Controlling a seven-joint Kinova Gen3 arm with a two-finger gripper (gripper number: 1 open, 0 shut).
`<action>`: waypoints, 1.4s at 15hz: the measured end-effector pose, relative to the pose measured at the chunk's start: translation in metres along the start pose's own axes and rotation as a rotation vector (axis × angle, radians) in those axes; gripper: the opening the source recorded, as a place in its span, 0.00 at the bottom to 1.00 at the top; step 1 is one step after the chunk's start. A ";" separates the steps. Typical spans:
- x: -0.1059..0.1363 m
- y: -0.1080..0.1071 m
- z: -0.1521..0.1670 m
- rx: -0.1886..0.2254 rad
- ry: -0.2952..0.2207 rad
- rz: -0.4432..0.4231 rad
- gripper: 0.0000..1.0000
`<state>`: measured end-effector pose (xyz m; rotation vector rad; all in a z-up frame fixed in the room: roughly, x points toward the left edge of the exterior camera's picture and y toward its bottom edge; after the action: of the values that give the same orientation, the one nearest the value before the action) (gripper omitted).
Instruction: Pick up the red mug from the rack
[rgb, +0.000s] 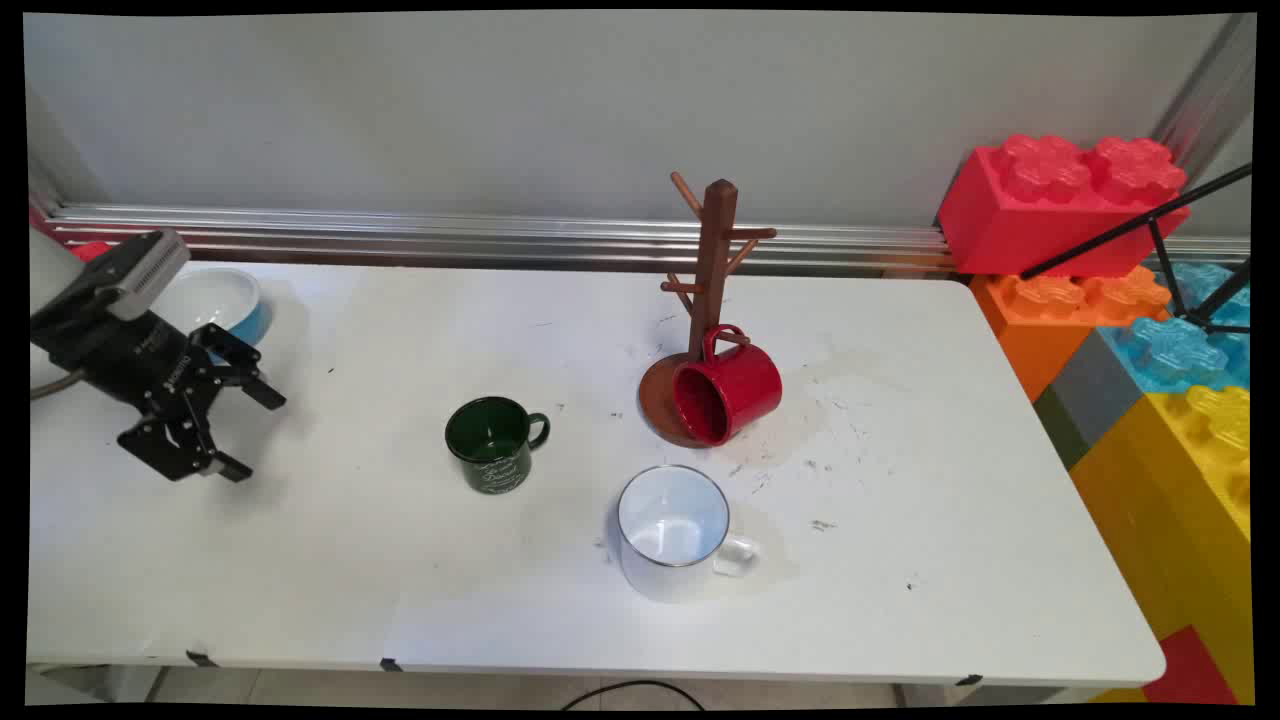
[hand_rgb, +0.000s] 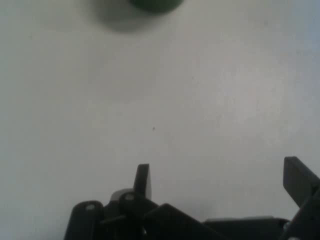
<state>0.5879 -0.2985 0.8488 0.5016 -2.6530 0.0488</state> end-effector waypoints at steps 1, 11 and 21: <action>0.001 0.002 0.003 -0.001 0.013 0.005 1.00; 0.076 0.036 0.034 0.016 0.197 0.023 1.00; 0.200 0.057 0.046 0.164 0.319 -0.078 1.00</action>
<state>0.3812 -0.3186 0.8944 0.5958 -2.3266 0.2989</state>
